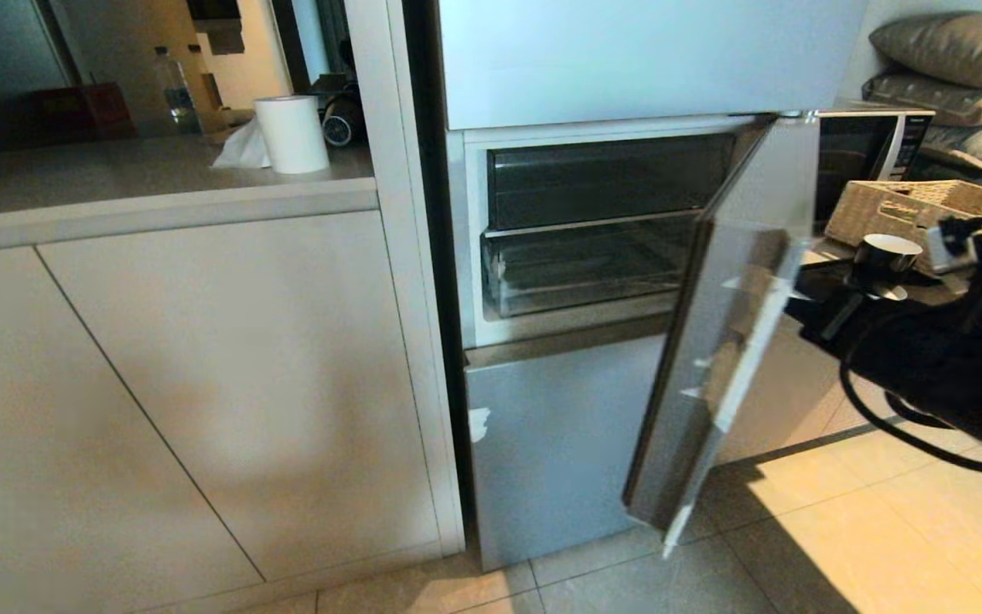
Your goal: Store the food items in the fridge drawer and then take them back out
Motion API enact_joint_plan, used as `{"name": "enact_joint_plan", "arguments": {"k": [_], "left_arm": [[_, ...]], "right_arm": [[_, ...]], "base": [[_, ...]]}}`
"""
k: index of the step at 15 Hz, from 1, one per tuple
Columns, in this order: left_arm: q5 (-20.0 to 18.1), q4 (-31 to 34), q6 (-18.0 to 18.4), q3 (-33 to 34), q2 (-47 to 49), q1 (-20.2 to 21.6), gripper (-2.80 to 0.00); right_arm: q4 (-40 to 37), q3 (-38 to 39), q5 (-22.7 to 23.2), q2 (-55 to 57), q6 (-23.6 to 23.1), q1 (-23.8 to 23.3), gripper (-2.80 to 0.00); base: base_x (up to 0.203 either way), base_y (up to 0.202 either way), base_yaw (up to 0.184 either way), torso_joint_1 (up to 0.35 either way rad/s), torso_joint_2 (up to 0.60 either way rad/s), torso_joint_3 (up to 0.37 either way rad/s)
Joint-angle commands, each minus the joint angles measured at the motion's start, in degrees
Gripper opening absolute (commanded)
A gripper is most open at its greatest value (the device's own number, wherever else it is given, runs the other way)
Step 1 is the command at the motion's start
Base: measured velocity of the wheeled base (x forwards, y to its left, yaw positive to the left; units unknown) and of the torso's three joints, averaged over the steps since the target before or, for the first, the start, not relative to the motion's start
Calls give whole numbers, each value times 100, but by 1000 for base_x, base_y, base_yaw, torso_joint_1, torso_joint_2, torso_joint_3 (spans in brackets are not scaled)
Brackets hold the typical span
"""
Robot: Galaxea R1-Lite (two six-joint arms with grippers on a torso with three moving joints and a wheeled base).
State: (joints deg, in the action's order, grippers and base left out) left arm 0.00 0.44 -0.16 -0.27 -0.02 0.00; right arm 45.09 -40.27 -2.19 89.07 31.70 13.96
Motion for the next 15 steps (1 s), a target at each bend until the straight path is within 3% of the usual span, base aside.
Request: {"name": "enact_joint_plan", "arguments": {"k": [1, 4, 10, 15], "left_arm": [[0, 0, -2, 0, -6, 0, -280], [0, 0, -2, 0, -6, 0, -280], [0, 0, -2, 0, -6, 0, -280], [0, 0, -2, 0, -6, 0, -280]], "right_arm": [[56, -639, -660, 809, -15, 1164, -280], [403, -1959, -983, 2278, -267, 1683, -280], [994, -5696, -1088, 4814, -770, 1939, -280], [1107, -5744, -1118, 4642, -809, 1957, -280]], "base": [[0, 0, 0, 0, 0, 0], [0, 0, 0, 0, 0, 0], [0, 0, 0, 0, 0, 0], [0, 0, 0, 0, 0, 0]]}}
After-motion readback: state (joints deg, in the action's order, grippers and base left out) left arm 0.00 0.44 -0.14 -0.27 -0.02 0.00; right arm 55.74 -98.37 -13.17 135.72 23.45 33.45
